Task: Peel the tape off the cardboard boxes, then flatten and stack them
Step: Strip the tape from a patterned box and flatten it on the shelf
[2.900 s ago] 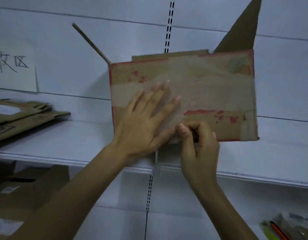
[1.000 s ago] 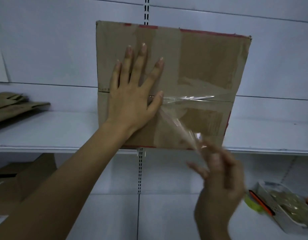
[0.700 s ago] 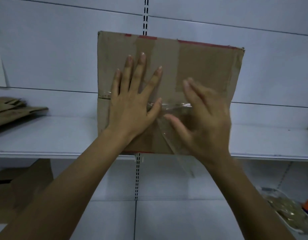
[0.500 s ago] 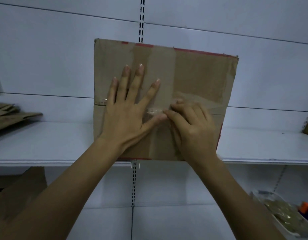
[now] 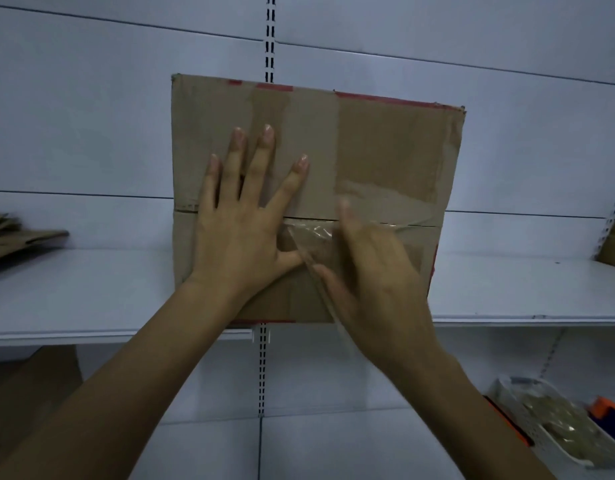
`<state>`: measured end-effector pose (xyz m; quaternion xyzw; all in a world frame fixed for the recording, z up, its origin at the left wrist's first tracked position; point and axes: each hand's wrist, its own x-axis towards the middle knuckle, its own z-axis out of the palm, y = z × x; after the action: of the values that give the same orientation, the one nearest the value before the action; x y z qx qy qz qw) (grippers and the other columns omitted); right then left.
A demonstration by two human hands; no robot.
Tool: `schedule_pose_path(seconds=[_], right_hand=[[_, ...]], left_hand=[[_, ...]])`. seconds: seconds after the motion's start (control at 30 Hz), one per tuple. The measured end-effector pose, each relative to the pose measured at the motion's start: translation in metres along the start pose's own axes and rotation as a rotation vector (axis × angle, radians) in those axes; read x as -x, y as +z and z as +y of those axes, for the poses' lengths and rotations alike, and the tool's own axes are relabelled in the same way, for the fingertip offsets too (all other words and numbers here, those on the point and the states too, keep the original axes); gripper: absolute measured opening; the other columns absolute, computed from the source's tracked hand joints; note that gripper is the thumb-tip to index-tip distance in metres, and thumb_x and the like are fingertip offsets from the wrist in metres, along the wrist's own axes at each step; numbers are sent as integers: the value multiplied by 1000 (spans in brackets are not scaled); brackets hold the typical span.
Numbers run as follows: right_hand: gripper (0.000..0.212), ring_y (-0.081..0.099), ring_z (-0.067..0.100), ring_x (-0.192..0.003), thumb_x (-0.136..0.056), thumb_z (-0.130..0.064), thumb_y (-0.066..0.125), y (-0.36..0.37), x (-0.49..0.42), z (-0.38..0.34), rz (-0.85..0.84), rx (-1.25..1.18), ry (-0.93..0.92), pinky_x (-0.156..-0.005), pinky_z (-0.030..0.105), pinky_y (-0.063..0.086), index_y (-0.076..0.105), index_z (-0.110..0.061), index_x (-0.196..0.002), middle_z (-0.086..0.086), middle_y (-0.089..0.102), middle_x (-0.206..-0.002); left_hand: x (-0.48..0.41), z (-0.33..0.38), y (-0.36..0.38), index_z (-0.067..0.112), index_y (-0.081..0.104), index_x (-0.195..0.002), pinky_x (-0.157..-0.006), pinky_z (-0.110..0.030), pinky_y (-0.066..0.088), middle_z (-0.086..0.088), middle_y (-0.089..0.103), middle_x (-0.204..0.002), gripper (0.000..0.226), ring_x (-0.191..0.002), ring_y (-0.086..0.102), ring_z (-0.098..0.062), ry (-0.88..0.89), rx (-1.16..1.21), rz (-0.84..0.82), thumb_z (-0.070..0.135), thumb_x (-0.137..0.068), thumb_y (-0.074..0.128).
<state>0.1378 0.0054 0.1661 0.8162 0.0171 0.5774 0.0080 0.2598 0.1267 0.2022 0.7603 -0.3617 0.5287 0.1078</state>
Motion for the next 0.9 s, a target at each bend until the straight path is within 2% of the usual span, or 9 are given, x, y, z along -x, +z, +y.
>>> schedule_pose_path(seconds=[0.1, 0.2, 0.27, 0.4, 0.5, 0.57, 0.7, 0.83, 0.9], right_hand=[[63, 47, 24, -128, -92, -38, 59, -9, 4, 22, 57, -67, -19, -100, 38, 45, 41, -1, -140, 17, 45, -143], [53, 37, 30, -136, -90, -28, 62, -26, -3, 57, 187, 61, 43, -107, 44, 34, 50, -5, -136, 19, 38, -147], [48, 38, 31, -136, -89, -30, 63, -37, -7, 88, 91, 163, 42, -106, 44, 34, 55, -11, -133, 17, 40, -147], [17, 61, 36, -109, -92, -19, 65, -43, -10, 123, 105, 263, -173, -95, 42, 42, 72, -4, -96, 17, 67, -111], [20, 61, 36, -85, -94, -11, 61, -40, -16, 119, 119, 275, -271, -86, 40, 44, 66, 1, -79, 17, 67, -87], [22, 57, 35, -79, -95, -12, 57, -38, -13, 118, 123, 329, -253, -80, 40, 42, 62, 1, -78, 16, 64, -82], [23, 52, 30, -69, -96, -19, 53, -40, -13, 111, 72, 422, -180, -84, 39, 33, 56, -6, -78, 9, 59, -76], [37, 52, 26, -68, -91, -48, 54, -45, -21, 97, -62, 438, -93, -81, 37, 30, 55, -13, -79, 4, 58, -74], [38, 51, 25, -64, -89, -50, 55, -44, -20, 89, -33, 449, -63, -76, 35, 29, 54, -14, -75, 4, 58, -73]], left_hand=[[-2, 7, 2, 28, 11, -152, -115, -54, 4, -16, 4, -158, 104, -145, 1, -38, 8, 2, 0, 89, -70, 29], [-3, 6, 5, 29, 10, -152, -116, -52, 2, -15, 3, -159, 105, -145, 0, -37, -18, 23, -10, 90, -68, 29], [-5, 4, 6, 29, 9, -152, -116, -51, 0, -15, 3, -159, 106, -145, 0, -37, -23, 30, -15, 91, -68, 26], [-6, 7, 7, 28, 12, -152, -116, -52, 3, -15, 5, -158, 106, -145, 2, -37, -15, 41, 1, 92, -68, 26], [-4, 7, 6, 30, 10, -152, -116, -52, 3, -14, 4, -159, 106, -145, 1, -36, -12, 46, 8, 91, -67, 29], [-4, 7, 5, 31, 7, -151, -116, -50, 1, -13, 2, -159, 107, -145, 0, -35, -16, 54, 3, 92, -66, 27], [-5, 7, 4, 32, 5, -151, -116, -48, -1, -11, -1, -159, 106, -146, -2, -33, -13, 60, -15, 92, -66, 24], [-6, 5, 0, 34, 3, -151, -116, -45, -5, -9, -3, -160, 106, -146, -4, -32, -17, 72, -34, 91, -65, 29], [-4, 4, -2, 33, 6, -151, -116, -45, -5, -10, -1, -159, 106, -146, -4, -32, -23, 87, -30, 91, -65, 30]])
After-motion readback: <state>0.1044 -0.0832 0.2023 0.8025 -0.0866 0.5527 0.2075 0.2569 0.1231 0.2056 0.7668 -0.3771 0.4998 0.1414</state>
